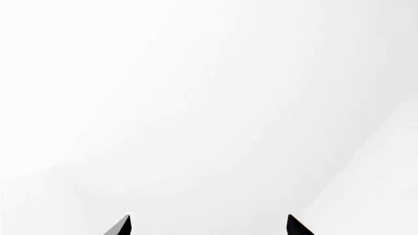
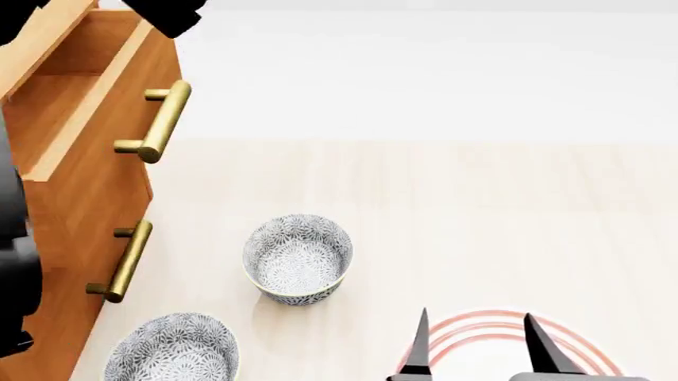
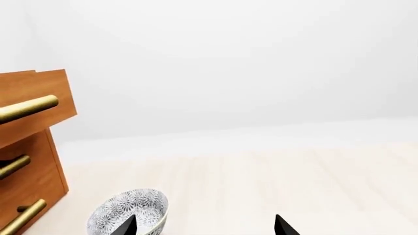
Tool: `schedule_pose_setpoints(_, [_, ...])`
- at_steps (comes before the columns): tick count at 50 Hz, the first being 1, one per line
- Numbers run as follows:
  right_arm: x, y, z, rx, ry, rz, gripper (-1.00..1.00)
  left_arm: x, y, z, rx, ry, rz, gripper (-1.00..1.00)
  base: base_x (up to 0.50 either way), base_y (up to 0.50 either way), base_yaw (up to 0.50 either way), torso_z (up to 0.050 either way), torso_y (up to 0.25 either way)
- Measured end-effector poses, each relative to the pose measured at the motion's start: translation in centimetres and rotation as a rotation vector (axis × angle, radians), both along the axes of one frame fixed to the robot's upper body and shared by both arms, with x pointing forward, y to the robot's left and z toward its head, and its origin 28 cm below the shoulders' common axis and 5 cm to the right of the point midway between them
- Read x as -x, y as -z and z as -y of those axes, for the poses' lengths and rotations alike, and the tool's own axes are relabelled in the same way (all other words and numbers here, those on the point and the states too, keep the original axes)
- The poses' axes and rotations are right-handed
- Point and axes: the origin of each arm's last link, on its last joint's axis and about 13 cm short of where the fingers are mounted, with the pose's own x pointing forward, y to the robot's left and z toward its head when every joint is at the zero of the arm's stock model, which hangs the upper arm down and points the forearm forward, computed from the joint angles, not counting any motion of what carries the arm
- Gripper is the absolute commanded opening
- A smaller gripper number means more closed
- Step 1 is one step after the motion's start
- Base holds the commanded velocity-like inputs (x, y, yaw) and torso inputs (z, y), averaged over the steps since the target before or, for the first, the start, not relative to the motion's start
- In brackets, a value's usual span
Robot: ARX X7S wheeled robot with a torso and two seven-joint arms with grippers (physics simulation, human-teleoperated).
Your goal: Open the top drawer of the cabinet.
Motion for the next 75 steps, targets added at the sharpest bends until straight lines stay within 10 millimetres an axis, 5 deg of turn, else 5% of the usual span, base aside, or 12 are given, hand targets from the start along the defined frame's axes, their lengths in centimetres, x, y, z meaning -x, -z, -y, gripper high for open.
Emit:
schedule_pose_setpoints(17, [0.1, 0.1, -0.2, 0.003, -0.001, -0.001, 1.00, -1.7, -2.4, -3.2, 0.338, 0.040, -0.270, 1.00, 0.00, 0.00, 0.00, 0.000, 0.000])
schedule_pose_setpoints(35, [0.3, 0.0, -0.4, 0.006, -0.002, 0.002, 1.00, -5.9, -3.2, -4.6, 0.467, -0.022, -0.590, 1.00, 0.00, 0.00, 0.00, 0.000, 0.000])
schedule_pose_setpoints(75, [0.4, 0.6, -0.4, 0.011, 0.004, -0.015, 1.00, -11.3, -0.4, -5.4, 0.722, -0.096, -0.793, 1.00, 0.00, 0.00, 0.00, 0.000, 0.000])
